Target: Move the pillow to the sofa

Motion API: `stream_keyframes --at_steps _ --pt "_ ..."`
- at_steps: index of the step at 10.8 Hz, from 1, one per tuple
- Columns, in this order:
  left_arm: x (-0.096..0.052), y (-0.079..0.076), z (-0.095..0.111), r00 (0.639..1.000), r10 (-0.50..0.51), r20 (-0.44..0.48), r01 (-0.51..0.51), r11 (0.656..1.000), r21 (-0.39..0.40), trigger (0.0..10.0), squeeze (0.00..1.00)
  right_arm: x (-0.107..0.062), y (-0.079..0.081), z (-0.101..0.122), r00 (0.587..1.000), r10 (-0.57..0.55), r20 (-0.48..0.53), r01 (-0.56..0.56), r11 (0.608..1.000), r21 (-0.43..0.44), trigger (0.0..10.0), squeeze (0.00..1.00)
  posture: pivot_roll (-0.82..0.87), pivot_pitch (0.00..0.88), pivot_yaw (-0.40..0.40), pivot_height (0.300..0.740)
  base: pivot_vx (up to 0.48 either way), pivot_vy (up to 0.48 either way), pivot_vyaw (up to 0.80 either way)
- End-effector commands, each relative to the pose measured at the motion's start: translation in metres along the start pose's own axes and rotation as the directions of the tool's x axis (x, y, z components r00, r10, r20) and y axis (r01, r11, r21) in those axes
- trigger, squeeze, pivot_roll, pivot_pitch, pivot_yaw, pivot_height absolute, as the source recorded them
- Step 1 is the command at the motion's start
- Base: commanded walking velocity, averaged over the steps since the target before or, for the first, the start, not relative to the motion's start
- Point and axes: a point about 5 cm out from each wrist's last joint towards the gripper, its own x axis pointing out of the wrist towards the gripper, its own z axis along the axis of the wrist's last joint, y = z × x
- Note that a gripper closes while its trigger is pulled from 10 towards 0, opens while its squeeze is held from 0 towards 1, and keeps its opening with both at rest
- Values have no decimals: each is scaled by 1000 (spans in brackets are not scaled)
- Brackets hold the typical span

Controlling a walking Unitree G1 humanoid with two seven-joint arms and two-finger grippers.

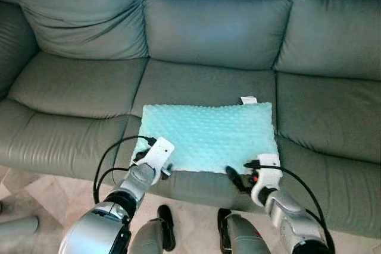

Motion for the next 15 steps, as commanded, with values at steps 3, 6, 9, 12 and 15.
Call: stream_keyframes --at_steps 3,6,9,12,15 --pt "-6 16 -29 994 -23 -107 28 998 52 10000 0 -11 20 -1 995 98 -14 -98 995 -34 10000 0 -172 379 109 740 0 0 0" --pt "-14 34 -48 987 -68 -149 75 996 40 10000 0 -20 21 -2 994 104 -39 -106 993 -46 10000 0 -160 376 107 740 0 0 0" --pt "-24 1 -98 929 -228 -290 250 968 38 10000 0 -25 22 0 991 113 -65 -117 991 -62 10000 0 -164 375 95 740 0 0 0" --pt "-25 -8 -106 952 -131 -276 123 991 -45 10000 0 -29 19 -1 992 103 -76 -109 992 -71 10000 0 -173 379 87 740 0 0 0" --pt "-19 -15 -97 967 -6 -256 -59 968 -243 10000 0 -30 16 5 995 85 -61 -90 993 -77 10000 0 -190 383 79 740 0 0 0"
